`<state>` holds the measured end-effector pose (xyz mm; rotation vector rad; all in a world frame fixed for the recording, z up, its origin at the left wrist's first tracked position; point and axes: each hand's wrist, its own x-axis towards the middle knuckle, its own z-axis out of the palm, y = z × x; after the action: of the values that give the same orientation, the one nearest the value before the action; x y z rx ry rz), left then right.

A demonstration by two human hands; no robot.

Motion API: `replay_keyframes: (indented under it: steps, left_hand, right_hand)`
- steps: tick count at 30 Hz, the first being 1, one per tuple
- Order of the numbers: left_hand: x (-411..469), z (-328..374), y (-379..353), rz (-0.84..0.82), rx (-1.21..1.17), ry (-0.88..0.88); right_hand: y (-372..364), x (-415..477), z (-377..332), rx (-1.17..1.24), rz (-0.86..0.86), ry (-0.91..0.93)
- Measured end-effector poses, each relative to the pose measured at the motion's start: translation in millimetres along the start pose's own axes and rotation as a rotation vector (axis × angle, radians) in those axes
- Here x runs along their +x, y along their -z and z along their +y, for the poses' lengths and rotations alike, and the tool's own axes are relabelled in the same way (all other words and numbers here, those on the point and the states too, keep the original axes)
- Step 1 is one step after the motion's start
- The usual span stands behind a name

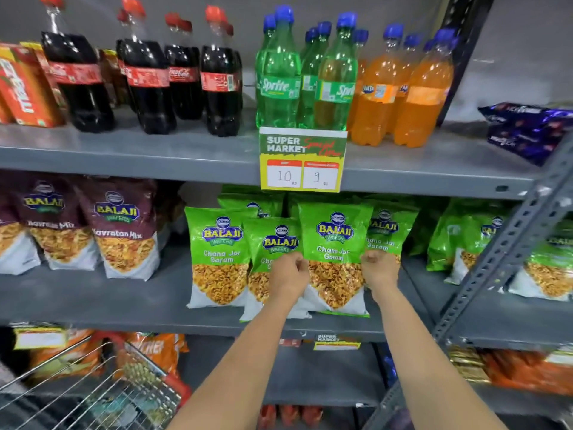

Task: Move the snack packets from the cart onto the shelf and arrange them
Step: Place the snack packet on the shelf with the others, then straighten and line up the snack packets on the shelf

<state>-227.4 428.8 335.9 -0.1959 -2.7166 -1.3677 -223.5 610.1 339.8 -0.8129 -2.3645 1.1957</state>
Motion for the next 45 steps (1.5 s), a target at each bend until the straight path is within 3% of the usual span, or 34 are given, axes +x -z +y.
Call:
replay_keyframes:
  steps: [8, 14, 21, 31, 37, 40, 42, 45]
  left_hand:
    - [-6, -14, -26, -0.055, 0.128, 0.054]
    - [-4, -15, -35, 0.002, 0.05, 0.074]
    - [6, -6, -45, 0.06, 0.044, 0.066]
    - [23, 54, -90, 0.047, -0.093, -0.072]
    - [29, 59, -123, -0.1, -0.101, -0.068]
    - [21, 37, -133, -0.263, -0.079, -0.052]
    - [15, 19, -139, -0.375, -0.004, -0.033]
    - [10, 4, -147, -0.439, 0.096, -0.062]
  right_hand:
    - [-24, 6, 35, -0.002, -0.129, -0.022]
    - [-24, 14, 46, 0.193, -0.164, -0.151]
    - [-26, 13, 53, 0.229, -0.299, -0.029]
    - [36, 60, 67, 0.416, -0.03, -0.032]
    - [52, 74, 92, 0.323, 0.045, -0.152]
    - [56, 77, 93, 0.38, 0.047, -0.169]
    - [66, 82, 79, 0.36, 0.144, -0.058]
    - [82, 93, 46, 0.091, 0.283, 0.236]
